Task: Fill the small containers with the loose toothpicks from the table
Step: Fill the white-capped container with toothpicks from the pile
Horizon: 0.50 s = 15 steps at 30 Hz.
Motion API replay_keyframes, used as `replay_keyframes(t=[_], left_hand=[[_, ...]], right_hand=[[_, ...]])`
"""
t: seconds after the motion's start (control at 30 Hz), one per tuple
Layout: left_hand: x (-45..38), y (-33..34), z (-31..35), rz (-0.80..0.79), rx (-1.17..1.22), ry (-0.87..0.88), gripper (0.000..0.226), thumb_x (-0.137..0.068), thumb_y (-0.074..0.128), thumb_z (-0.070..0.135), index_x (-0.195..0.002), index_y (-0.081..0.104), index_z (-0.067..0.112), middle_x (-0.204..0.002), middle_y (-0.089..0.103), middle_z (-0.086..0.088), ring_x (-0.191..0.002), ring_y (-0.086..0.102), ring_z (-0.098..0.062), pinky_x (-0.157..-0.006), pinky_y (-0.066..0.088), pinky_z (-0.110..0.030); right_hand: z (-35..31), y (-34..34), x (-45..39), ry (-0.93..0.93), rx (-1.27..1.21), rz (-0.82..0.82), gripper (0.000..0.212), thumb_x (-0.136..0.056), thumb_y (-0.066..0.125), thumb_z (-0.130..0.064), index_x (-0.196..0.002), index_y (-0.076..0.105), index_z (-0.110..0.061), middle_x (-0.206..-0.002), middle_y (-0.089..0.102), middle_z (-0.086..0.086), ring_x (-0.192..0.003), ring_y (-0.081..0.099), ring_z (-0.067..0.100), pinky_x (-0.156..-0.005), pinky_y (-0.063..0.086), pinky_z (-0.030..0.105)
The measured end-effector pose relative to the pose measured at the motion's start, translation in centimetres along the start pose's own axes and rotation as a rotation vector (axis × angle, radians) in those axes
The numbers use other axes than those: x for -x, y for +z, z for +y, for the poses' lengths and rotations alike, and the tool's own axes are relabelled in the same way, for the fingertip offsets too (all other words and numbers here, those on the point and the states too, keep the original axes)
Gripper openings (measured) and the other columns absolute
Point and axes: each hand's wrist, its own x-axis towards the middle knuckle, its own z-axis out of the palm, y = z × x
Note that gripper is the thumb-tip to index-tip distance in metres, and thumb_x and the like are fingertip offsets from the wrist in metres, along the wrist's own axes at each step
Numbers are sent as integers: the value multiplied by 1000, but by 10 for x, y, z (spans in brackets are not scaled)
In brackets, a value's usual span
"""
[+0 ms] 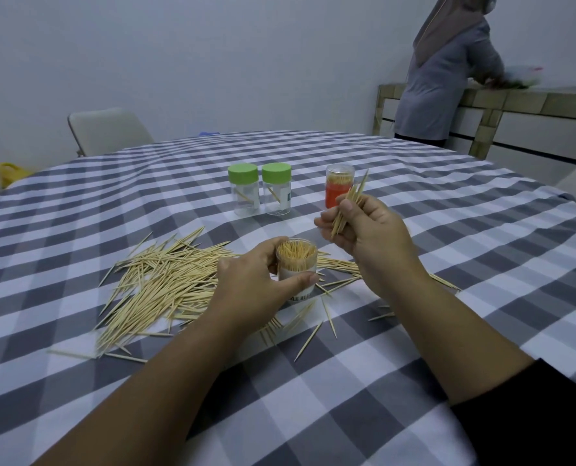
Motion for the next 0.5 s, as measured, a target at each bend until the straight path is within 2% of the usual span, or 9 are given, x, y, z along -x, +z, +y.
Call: replay_keyframes(t=[0.07,0.13,0.23,0.33,0.4,0.5], left_hand=[[0,1,1,1,-2,4,75,-60,65,69,-128,53,38,-95,66,22,-112,56,-13,-106,35,-44],[0,1,3,4,5,14,67,-65,71,63,-125,54,38,-91,65,23,-110,58,-10,-106,34,-45],[0,1,4,-2,9,31,54,-63,70,64,-112,52,50,-84,64,29,-104,60,-5,-106,35,-45],[0,2,4,-8,20,42,63,-61,64,67,-118,54,45,-92,69,20,-101,61,-5,-103,38,-45],[0,2,3,-9,22,48,68,-61,63,68,-123,54,41,-94,69,18,-98,62,-5,-101,40,-46],[0,2,3,-8,29,50,67,-60,63,67,-122,55,40,-94,69,18,-98,63,-5,-101,41,-46]], right_hand=[[1,3,1,-48,-45,-10,18,-100,40,-13,-95,58,-13,-82,68,5,-89,69,20,-82,56,32],[2,6,3,-80,-63,-34,19,-100,40,-13,-95,58,-14,-85,69,5,-95,67,23,-86,54,33],[5,12,8,-119,29,-81,19,-99,42,-14,-91,59,-18,-86,70,2,-96,67,19,-90,52,33],[8,16,12,-65,167,-154,17,-99,44,-16,-91,58,-20,-92,70,-2,-90,67,10,-74,57,27],[9,17,13,6,214,-215,16,-99,45,-17,-92,58,-22,-99,70,-3,-88,67,8,-63,55,21],[10,17,14,35,256,-234,16,-99,45,-20,-94,59,-25,-110,68,-1,-92,65,8,-64,53,18]])
